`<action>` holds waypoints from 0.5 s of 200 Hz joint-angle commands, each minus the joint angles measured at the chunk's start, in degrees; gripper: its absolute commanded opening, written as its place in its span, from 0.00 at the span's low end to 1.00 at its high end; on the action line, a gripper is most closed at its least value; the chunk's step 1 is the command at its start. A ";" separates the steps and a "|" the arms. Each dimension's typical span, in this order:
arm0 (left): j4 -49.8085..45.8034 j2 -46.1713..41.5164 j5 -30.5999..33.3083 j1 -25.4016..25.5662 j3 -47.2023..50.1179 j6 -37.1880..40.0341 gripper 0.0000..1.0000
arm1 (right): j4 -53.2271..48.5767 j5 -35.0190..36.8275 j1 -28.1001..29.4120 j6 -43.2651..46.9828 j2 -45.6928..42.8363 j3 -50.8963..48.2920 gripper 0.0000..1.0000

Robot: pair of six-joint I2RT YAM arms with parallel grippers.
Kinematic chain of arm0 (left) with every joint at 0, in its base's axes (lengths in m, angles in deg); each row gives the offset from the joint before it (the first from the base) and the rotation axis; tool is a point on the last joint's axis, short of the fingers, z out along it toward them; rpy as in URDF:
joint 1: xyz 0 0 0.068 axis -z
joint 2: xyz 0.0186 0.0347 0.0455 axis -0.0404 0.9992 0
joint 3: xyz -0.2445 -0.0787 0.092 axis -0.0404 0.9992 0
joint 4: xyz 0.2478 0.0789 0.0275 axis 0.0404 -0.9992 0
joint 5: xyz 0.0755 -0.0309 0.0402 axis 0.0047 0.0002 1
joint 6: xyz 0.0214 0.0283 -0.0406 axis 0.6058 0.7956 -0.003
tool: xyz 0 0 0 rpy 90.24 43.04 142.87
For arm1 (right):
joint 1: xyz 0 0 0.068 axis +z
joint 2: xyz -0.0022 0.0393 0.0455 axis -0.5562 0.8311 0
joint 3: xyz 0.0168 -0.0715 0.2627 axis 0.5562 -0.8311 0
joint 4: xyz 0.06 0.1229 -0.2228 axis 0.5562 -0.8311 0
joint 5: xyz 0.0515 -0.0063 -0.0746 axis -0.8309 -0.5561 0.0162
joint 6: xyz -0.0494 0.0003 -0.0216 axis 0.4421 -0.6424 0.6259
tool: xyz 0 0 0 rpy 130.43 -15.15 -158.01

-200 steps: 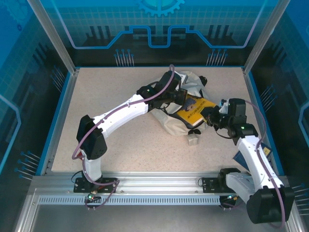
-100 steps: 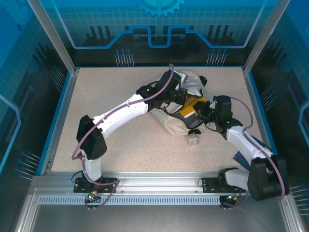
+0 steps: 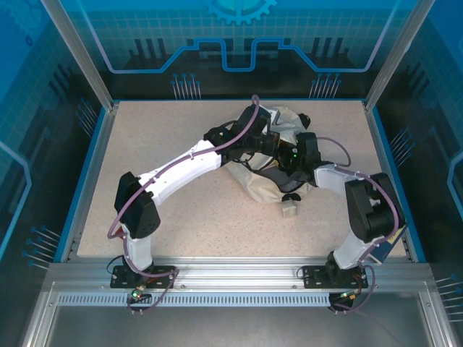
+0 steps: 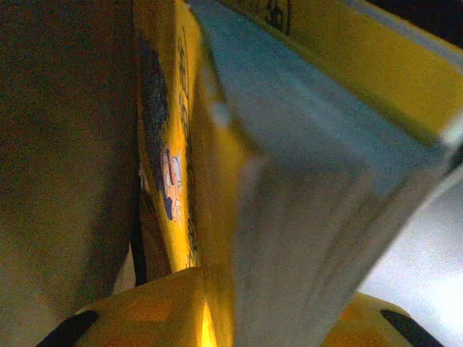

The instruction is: Pack books, pencil case, and school supplies into a backpack

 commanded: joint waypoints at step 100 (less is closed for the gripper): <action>0.25 -1.73 0.57 -5.47 -0.19 -1.13 0.01 | -17.32 -4.11 0.84 9.76 -9.71 -2.84 0.74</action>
